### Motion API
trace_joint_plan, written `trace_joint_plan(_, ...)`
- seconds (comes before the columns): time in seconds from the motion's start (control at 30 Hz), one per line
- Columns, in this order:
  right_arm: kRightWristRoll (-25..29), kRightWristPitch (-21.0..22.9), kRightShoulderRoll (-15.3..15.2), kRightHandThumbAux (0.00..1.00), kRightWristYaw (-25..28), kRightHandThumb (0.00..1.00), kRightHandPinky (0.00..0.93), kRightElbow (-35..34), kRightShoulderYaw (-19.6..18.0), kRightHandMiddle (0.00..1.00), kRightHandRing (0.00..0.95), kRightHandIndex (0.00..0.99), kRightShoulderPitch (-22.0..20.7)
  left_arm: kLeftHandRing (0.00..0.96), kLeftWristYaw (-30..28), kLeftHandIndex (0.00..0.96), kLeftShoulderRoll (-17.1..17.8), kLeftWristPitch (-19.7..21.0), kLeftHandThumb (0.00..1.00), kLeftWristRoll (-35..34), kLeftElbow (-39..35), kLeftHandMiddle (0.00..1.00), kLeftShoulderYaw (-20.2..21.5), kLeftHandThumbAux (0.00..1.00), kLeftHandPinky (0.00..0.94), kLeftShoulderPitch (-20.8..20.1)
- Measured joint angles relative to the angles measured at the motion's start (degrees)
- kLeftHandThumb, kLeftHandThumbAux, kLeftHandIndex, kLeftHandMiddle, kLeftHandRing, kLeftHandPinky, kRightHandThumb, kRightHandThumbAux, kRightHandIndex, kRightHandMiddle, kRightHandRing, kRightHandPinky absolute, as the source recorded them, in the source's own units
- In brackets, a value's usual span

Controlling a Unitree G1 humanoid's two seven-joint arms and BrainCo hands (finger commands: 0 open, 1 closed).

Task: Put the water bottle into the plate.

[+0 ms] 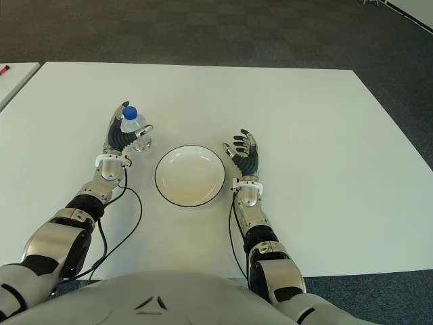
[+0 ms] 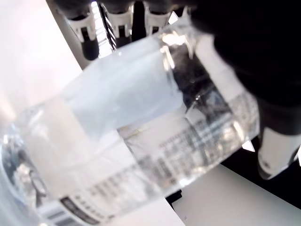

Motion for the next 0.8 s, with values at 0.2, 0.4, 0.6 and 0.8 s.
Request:
trace_joint_plan(0.2, 0.01, 0.00, -0.03, 0.736, 0.34, 0.757, 0.362, -0.01, 0.00, 0.352, 0.356, 0.169, 0.03, 0.024, 0.00, 0.000, 0.00, 0.05, 0.000, 0.06, 0.10, 0.000, -0.01, 0.568, 0.056, 0.00)
trace_joint_plan(0.4, 0.00, -0.01, -0.03, 0.732, 0.36, 0.757, 0.367, -0.02, 0.00, 0.354, 0.359, 0.172, 0.04, 0.023, 0.02, 0.000, 0.00, 0.46, 0.000, 0.09, 0.11, 0.000, -0.02, 0.559, 0.055, 0.00)
trace_joint_plan(0.6, 0.00, -0.01, -0.04, 0.730, 0.37, 0.757, 0.363, -0.03, 0.00, 0.356, 0.360, 0.173, 0.04, 0.028, 0.02, 0.000, -0.07, 1.36, 0.000, 0.14, 0.13, 0.001, -0.04, 0.548, 0.067, 0.03)
trace_joint_plan(0.8, 0.00, -0.01, -0.05, 0.731, 0.37, 0.759, 0.352, -0.02, 0.01, 0.354, 0.355, 0.173, 0.04, 0.035, 0.02, 0.000, -0.12, 2.04, 0.000, 0.18, 0.12, 0.005, -0.07, 0.537, 0.074, 0.05)
